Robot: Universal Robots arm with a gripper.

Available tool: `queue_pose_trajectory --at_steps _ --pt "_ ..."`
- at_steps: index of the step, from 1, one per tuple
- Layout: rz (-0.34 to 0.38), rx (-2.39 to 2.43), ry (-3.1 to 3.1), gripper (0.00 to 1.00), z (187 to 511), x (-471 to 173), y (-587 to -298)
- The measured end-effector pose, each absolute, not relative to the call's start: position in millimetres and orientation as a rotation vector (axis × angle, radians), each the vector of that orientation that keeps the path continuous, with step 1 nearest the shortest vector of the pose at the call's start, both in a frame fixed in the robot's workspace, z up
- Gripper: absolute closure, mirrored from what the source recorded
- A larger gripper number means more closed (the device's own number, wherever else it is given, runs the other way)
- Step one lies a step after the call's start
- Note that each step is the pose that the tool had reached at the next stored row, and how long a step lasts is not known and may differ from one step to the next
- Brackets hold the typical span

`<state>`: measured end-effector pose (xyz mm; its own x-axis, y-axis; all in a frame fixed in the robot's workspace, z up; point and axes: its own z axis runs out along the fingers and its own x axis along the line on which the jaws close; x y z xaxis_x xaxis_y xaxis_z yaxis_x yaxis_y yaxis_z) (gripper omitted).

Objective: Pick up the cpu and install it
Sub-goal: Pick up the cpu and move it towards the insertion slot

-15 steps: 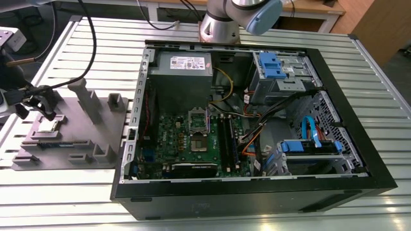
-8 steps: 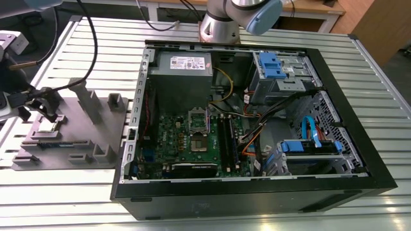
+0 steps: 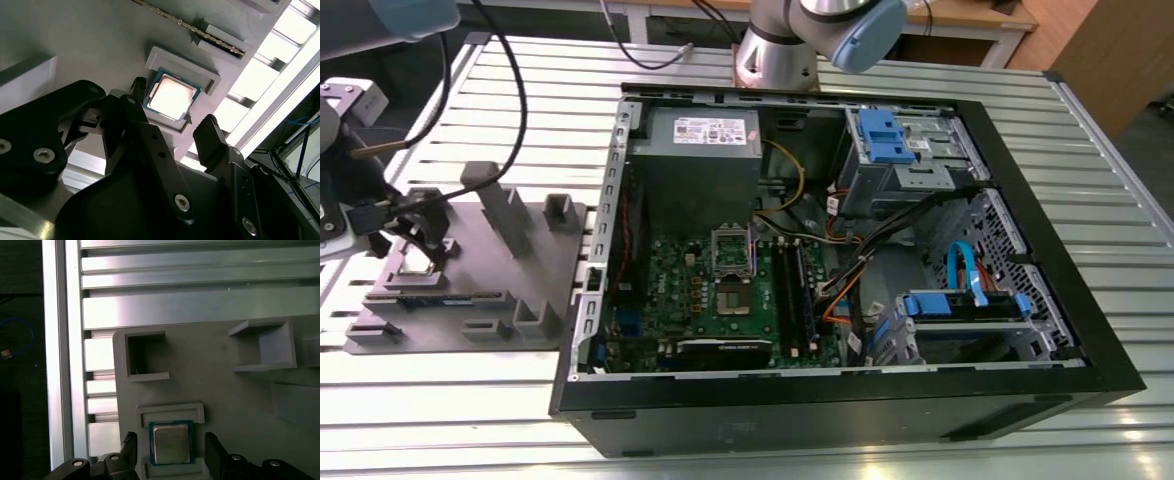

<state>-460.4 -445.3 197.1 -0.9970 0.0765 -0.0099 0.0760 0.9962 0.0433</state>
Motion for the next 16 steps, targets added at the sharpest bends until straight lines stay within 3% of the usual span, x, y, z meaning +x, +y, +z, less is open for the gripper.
queue_pose_trajectory --at_steps 16 --pt "0.068 0.013 3.135 0.35 188.2 -460.4 -445.6"
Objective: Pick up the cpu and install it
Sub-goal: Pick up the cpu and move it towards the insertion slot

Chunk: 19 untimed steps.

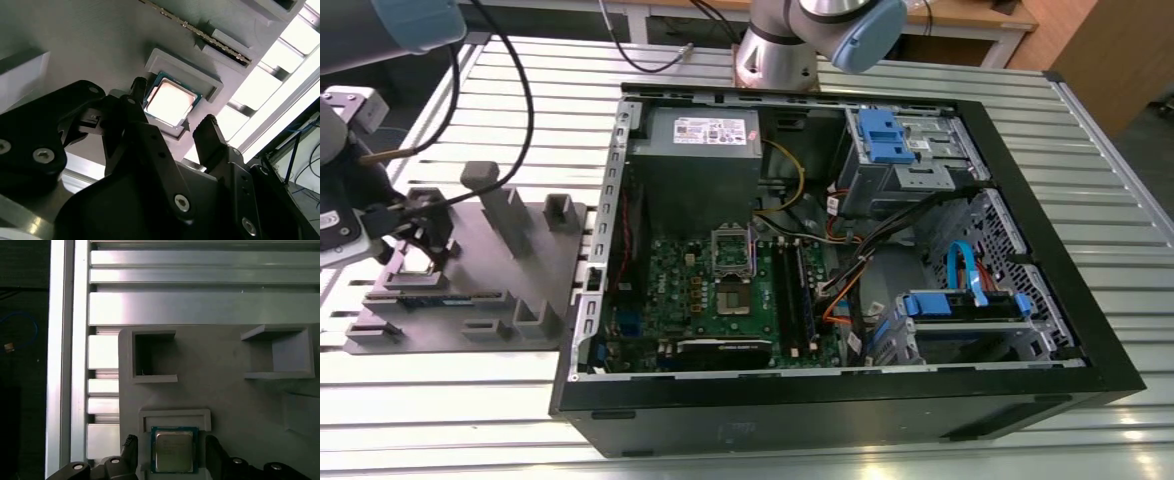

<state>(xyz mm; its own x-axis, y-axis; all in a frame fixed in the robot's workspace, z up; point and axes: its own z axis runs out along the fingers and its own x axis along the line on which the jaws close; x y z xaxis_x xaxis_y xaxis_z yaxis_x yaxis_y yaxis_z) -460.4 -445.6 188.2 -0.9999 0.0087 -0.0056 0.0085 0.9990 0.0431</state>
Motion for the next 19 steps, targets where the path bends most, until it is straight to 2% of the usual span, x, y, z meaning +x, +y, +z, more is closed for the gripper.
queue_pose_trajectory --at_steps 19 --pt "0.068 -0.023 3.135 0.35 184.1 -460.3 -445.6"
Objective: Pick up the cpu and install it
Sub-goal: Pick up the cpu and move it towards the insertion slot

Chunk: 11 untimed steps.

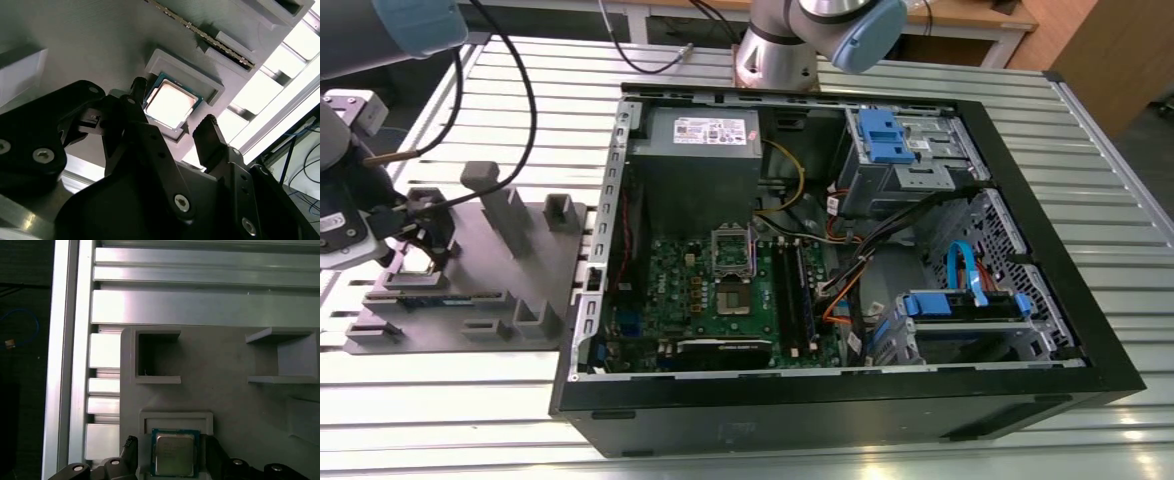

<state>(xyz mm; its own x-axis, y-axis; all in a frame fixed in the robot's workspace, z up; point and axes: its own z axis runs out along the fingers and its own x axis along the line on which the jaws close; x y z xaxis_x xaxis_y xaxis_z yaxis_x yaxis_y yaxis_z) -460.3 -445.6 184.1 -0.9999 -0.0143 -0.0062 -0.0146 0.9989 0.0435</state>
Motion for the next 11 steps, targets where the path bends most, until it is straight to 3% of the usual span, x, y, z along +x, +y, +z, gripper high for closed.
queue_pose_trajectory --at_steps 11 --pt "0.068 -0.023 3.136 0.35 181.8 -460.3 -445.7"
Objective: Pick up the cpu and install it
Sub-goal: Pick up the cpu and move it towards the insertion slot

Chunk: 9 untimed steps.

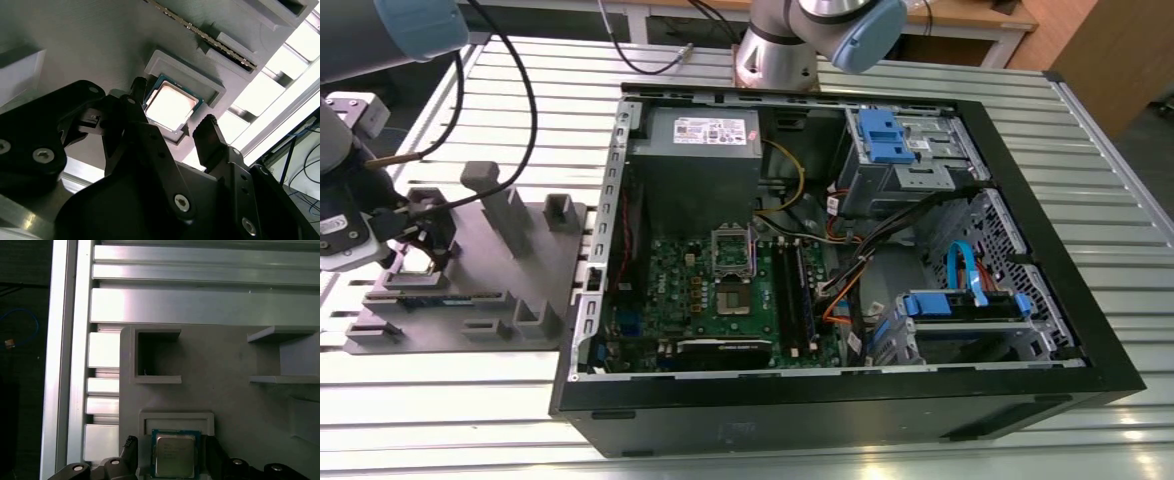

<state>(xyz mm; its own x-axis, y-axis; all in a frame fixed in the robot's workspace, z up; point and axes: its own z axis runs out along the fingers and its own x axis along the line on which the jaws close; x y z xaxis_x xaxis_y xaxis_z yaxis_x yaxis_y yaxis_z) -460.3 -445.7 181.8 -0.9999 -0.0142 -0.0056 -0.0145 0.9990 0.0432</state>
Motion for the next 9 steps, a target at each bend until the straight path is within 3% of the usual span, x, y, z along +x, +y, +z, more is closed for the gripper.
queue_pose_trajectory --at_steps 7,8,9 --pt "0.068 -0.023 3.136 0.36 181.8 -460.3 -445.8" --pt "0.068 -0.023 3.136 0.43 181.8 -460.3 -445.8" --pt "0.068 -0.023 3.136 0.43 181.8 -460.4 -445.9"
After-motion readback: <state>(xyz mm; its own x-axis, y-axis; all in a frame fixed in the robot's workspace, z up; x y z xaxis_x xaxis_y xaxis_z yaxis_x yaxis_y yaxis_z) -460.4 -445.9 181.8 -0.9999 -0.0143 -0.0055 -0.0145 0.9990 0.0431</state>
